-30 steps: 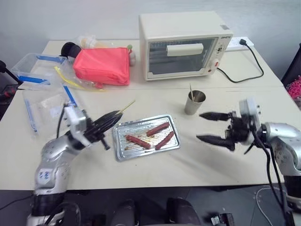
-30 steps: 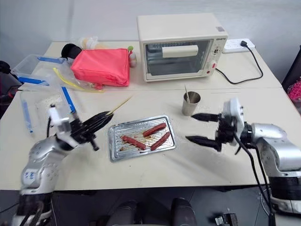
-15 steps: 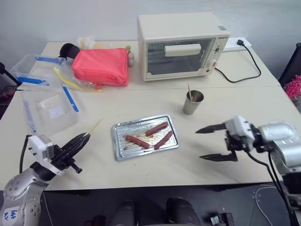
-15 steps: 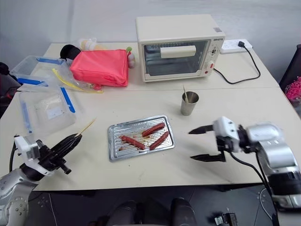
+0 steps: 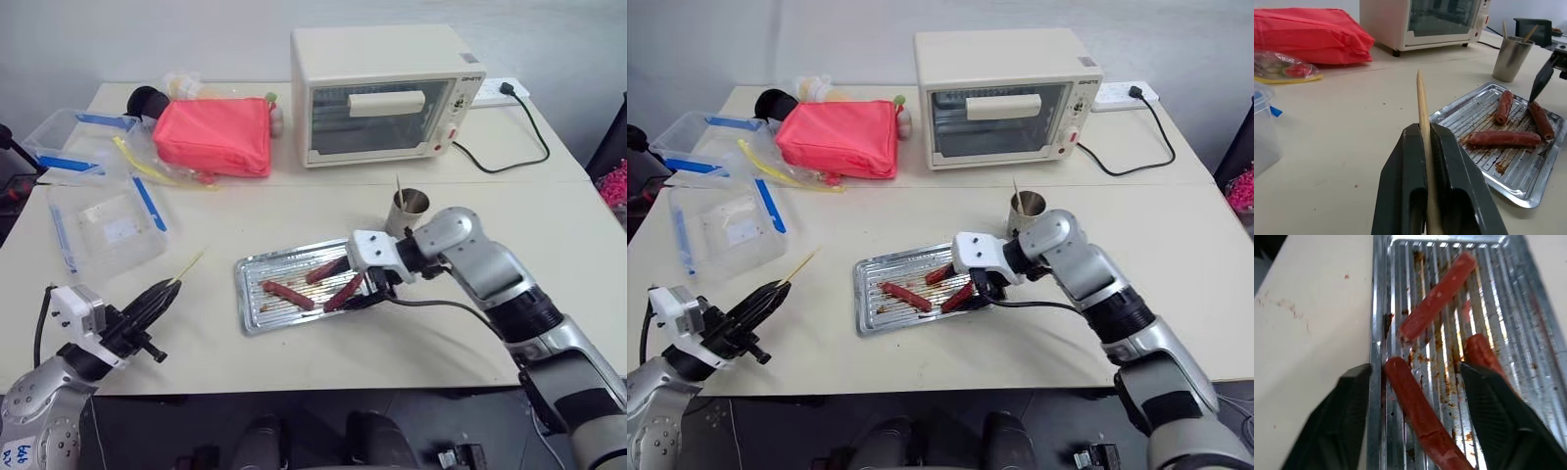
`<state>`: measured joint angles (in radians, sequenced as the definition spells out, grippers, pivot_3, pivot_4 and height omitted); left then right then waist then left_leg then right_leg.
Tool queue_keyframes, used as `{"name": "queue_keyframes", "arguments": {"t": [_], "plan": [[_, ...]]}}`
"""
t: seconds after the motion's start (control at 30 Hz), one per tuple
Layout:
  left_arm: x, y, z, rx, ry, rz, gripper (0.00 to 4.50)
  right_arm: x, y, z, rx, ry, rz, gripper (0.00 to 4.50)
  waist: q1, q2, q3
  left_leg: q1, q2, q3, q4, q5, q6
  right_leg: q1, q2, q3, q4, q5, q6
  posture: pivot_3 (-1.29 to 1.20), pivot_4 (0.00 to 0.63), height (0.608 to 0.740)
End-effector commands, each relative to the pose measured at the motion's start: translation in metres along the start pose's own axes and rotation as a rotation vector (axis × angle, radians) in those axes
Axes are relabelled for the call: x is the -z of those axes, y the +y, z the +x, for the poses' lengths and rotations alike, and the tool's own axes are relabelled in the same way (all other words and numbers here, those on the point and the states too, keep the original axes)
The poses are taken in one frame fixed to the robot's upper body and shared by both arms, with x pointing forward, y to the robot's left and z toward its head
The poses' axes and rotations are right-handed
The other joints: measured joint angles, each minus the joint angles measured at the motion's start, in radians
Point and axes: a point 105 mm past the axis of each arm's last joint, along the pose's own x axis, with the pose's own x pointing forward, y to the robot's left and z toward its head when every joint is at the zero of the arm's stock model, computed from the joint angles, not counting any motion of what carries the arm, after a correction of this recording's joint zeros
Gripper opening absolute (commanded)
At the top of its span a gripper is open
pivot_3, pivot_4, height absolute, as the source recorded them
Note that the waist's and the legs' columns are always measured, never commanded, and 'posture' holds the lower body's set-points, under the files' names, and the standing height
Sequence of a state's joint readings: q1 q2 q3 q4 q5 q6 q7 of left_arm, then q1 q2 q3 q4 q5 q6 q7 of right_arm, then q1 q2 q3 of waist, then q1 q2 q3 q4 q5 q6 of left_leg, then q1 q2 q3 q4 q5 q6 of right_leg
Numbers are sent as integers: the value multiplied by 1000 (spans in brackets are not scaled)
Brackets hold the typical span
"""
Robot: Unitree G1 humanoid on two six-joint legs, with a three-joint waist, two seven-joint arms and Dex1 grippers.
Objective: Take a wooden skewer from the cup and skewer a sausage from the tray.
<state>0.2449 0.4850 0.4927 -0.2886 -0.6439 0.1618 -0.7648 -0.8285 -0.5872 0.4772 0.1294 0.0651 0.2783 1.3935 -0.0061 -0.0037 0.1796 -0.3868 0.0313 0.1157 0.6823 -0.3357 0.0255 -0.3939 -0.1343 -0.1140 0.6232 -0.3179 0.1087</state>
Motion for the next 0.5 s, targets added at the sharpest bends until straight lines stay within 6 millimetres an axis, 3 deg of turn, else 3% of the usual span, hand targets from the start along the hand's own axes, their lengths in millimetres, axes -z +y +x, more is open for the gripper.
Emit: {"name": "queue_keyframes", "arguments": {"t": [0.03,0.5], "plan": [[-11,-2,-2,-1,-38,23,0,-9,-5,-2,4,1,-68,1916,-2,0,0,0,0,0,0,0,0,0,0,0,0,0,0,0,150,740],[-13,-3,2,-7,-54,28,0,3,-6,12,-61,58,-90,1916,-23,0,0,0,1,0,0,0,0,0,1,0,1,0,0,0,150,740]]}}
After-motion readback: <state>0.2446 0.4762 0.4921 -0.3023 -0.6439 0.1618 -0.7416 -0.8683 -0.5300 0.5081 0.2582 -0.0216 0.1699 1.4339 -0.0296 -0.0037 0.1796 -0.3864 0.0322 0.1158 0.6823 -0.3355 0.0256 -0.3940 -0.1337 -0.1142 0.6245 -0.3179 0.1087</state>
